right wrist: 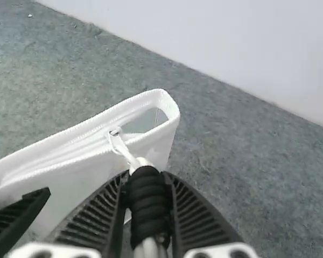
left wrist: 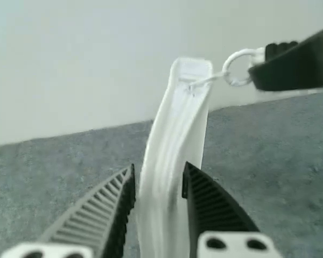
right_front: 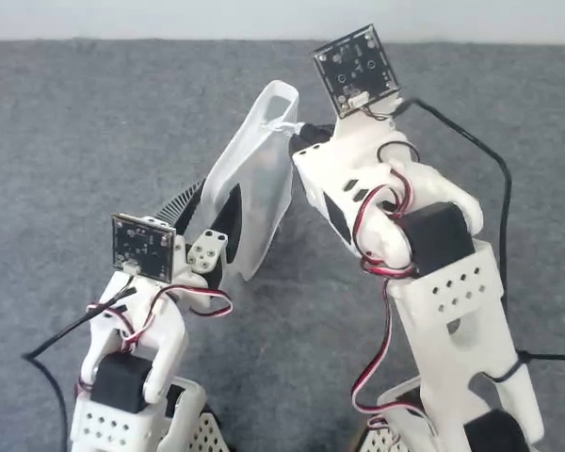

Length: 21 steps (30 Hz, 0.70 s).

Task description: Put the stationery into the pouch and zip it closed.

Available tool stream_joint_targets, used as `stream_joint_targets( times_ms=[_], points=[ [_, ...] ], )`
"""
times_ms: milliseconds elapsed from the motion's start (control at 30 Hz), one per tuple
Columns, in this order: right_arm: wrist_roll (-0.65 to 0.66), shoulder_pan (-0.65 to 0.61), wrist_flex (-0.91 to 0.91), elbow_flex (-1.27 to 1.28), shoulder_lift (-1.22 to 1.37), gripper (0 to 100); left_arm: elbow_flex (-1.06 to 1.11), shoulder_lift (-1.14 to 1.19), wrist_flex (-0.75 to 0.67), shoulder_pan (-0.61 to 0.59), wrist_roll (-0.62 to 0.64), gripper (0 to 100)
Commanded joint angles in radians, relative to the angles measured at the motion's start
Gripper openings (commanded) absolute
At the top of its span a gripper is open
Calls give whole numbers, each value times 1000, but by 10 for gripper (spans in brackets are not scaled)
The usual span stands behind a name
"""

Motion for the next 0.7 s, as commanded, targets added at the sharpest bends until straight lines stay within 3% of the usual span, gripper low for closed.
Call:
stream_joint_targets(
  times_ms=[0,133,300,667],
  points=[
    [8,-10,7,-55,-48,6,4,-12,-120,3,-6,134],
    [8,-33,36,-57,-48,6,30,-9,-172,3,-9,125],
    [3,-47,35,-57,-48,6,39,-9,-166,74,-89,13],
    [-11,-47,15,-57,-19,15,45,-17,-89,109,-126,9]
  ],
)
